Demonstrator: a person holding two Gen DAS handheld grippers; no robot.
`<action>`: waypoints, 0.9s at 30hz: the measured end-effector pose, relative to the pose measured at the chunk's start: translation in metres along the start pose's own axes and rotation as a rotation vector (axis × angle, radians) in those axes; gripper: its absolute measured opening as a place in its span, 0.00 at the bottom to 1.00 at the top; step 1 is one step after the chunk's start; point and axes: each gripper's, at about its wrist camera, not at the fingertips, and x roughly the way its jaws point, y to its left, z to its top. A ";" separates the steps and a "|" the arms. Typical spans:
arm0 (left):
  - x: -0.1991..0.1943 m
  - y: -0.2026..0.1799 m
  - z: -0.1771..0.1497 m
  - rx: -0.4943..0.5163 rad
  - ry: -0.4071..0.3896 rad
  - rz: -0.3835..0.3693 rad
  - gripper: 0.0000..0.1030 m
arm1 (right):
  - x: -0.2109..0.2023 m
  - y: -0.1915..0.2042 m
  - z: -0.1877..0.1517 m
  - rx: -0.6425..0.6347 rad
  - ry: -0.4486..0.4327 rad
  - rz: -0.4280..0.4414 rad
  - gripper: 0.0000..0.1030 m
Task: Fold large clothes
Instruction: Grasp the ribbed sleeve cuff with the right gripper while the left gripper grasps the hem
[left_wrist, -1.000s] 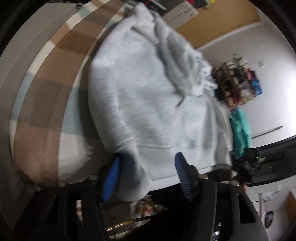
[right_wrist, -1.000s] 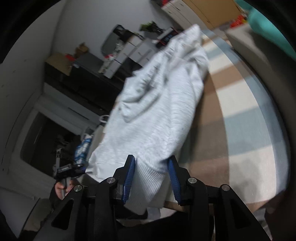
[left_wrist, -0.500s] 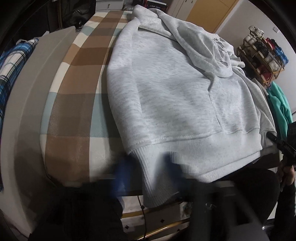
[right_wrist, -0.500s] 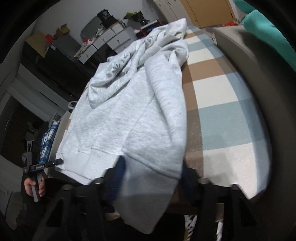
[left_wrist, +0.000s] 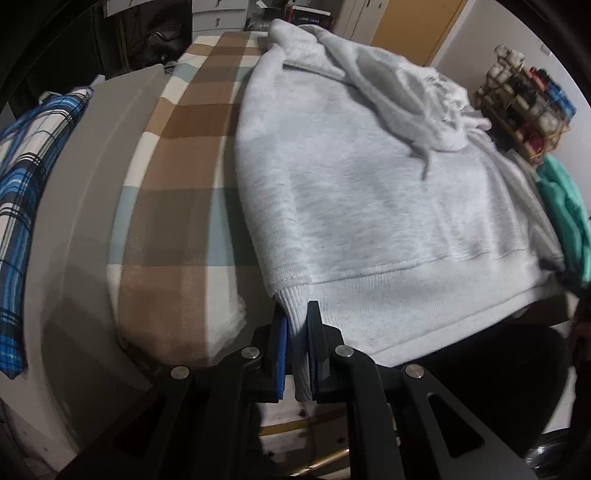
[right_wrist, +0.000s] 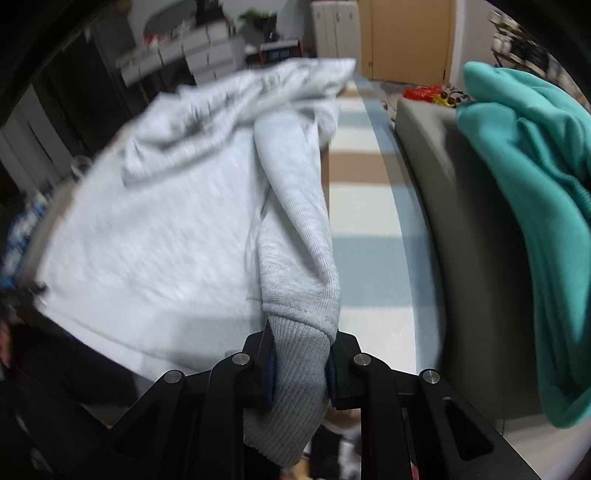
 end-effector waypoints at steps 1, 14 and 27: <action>-0.002 0.002 0.002 -0.023 -0.004 -0.042 0.06 | -0.001 0.000 0.000 0.006 -0.005 0.008 0.19; 0.024 0.026 0.019 -0.314 0.013 -0.409 0.93 | -0.012 -0.013 0.005 0.207 -0.079 0.356 0.32; 0.012 -0.037 0.029 0.075 0.043 0.194 0.08 | -0.010 0.026 0.006 -0.086 -0.111 -0.040 0.09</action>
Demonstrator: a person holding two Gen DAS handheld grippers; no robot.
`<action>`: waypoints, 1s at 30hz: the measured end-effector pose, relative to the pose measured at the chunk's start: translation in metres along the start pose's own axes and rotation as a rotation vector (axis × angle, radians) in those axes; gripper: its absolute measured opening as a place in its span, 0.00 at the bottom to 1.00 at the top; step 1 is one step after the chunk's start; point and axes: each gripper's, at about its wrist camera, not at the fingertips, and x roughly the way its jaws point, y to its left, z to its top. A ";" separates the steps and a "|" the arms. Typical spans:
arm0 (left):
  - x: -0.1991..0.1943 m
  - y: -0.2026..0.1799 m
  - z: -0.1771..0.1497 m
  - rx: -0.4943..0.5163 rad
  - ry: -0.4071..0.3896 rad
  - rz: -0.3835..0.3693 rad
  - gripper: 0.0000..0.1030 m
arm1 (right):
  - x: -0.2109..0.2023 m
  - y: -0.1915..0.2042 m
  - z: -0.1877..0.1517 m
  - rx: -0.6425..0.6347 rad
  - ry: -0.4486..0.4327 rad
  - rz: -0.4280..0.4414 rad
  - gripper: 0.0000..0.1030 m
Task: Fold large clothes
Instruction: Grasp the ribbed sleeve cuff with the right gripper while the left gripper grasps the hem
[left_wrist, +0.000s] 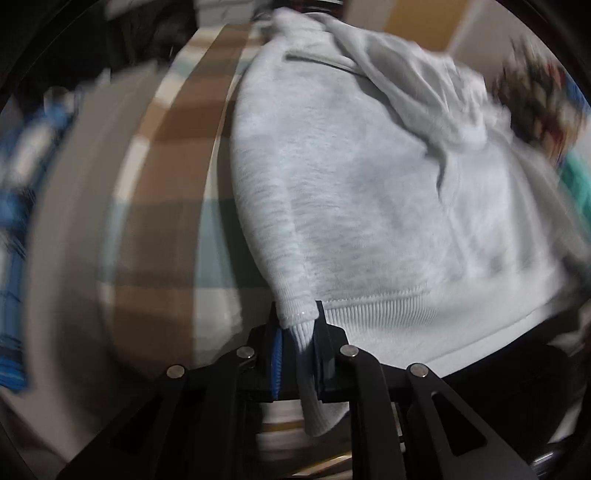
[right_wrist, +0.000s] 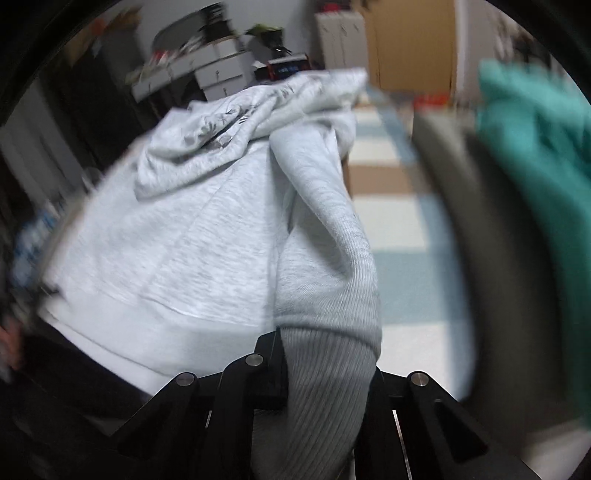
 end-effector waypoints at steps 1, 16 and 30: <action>-0.003 -0.012 0.000 0.065 -0.006 0.066 0.08 | -0.002 0.007 0.000 -0.047 -0.001 -0.036 0.08; -0.032 -0.040 -0.005 0.229 0.008 0.158 0.20 | 0.000 -0.003 -0.014 -0.080 0.048 -0.039 0.08; -0.020 0.008 -0.008 -0.124 0.046 -0.397 0.54 | -0.002 -0.053 -0.008 0.300 0.008 0.364 0.13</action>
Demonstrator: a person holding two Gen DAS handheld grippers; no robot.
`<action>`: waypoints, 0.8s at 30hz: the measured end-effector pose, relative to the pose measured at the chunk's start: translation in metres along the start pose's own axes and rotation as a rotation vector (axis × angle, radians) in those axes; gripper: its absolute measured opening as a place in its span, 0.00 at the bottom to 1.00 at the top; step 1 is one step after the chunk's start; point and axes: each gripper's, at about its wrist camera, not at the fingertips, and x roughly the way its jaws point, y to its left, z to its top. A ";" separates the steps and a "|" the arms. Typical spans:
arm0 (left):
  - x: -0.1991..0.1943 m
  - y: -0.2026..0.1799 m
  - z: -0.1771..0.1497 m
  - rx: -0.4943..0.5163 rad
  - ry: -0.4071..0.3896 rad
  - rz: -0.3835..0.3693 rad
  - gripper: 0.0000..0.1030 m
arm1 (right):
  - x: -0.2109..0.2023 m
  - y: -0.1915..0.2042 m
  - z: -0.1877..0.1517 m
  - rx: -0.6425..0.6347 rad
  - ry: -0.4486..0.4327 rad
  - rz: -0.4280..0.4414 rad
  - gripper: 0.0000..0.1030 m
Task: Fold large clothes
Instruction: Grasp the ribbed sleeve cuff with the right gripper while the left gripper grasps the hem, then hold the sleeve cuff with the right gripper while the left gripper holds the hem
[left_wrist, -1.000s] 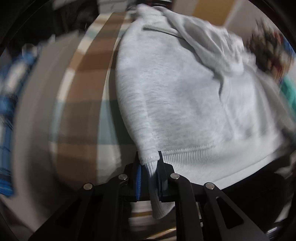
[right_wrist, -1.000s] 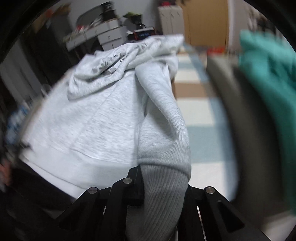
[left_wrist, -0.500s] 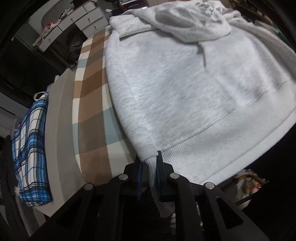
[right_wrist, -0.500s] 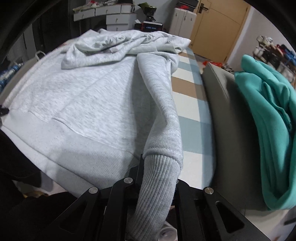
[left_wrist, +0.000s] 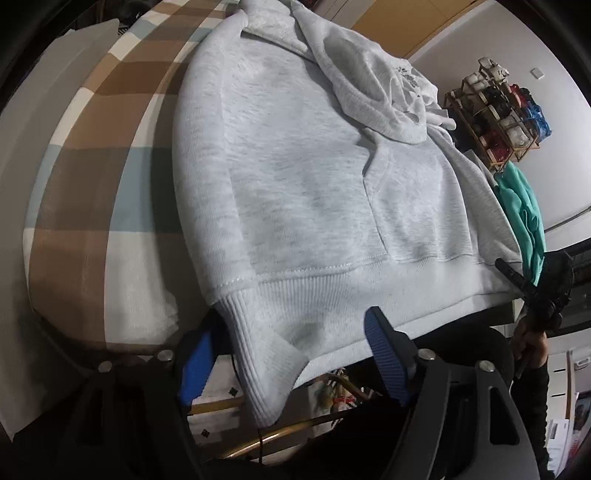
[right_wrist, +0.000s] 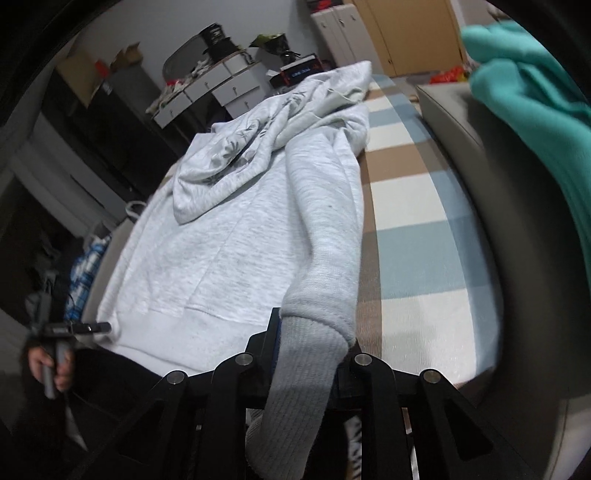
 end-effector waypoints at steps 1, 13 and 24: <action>-0.002 0.001 -0.001 0.000 -0.008 0.044 0.37 | 0.000 0.001 -0.001 -0.002 -0.008 -0.003 0.09; -0.021 0.019 -0.028 0.010 -0.007 0.065 0.02 | -0.021 0.014 -0.008 -0.057 -0.051 -0.055 0.07; -0.039 -0.010 -0.023 0.154 -0.152 0.161 0.02 | -0.065 0.019 -0.014 -0.011 -0.109 0.071 0.07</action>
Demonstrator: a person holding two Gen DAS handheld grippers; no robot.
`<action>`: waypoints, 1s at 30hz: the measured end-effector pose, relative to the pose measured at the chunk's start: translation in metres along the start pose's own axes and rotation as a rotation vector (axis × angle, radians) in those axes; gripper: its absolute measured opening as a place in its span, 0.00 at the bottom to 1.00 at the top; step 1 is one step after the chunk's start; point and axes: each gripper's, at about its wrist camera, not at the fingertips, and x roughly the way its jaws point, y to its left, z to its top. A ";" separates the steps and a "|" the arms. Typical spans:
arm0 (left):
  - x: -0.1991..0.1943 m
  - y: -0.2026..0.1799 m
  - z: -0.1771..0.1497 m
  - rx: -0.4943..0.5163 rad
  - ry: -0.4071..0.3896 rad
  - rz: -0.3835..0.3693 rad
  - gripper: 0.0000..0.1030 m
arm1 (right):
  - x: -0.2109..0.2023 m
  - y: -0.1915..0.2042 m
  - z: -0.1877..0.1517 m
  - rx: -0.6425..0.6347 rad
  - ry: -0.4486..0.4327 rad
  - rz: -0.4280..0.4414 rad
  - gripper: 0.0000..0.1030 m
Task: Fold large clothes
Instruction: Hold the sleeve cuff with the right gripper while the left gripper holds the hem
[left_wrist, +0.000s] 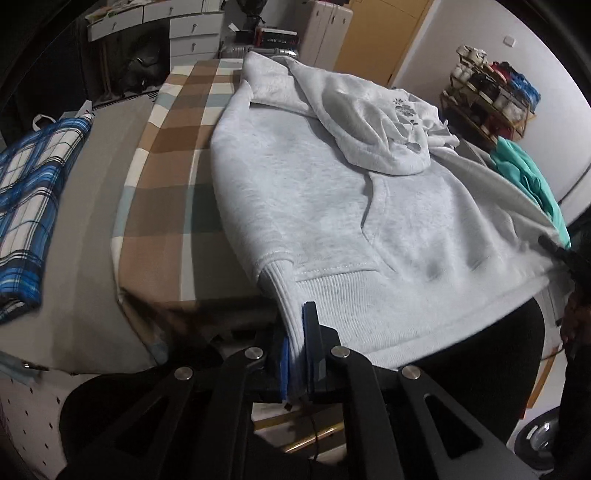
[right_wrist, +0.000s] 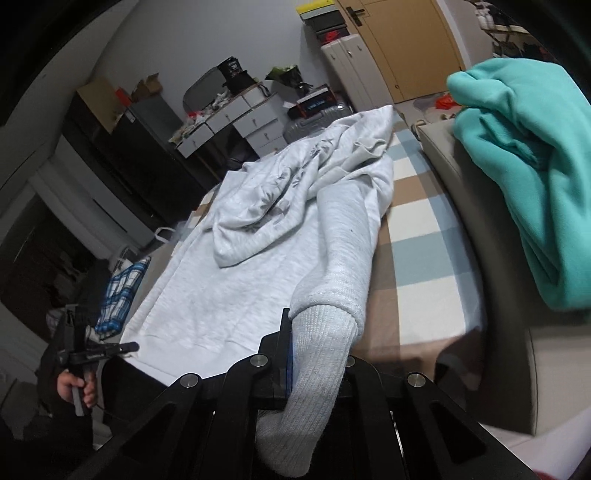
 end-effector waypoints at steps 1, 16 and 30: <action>0.009 0.000 0.004 -0.015 0.029 0.005 0.02 | 0.003 -0.002 -0.001 -0.003 0.001 -0.004 0.07; 0.057 0.006 -0.016 -0.121 0.184 -0.053 0.60 | 0.019 -0.008 -0.010 0.045 0.032 0.002 0.07; 0.032 0.008 -0.018 -0.027 0.050 -0.052 0.05 | 0.026 -0.018 -0.016 0.095 0.052 -0.020 0.09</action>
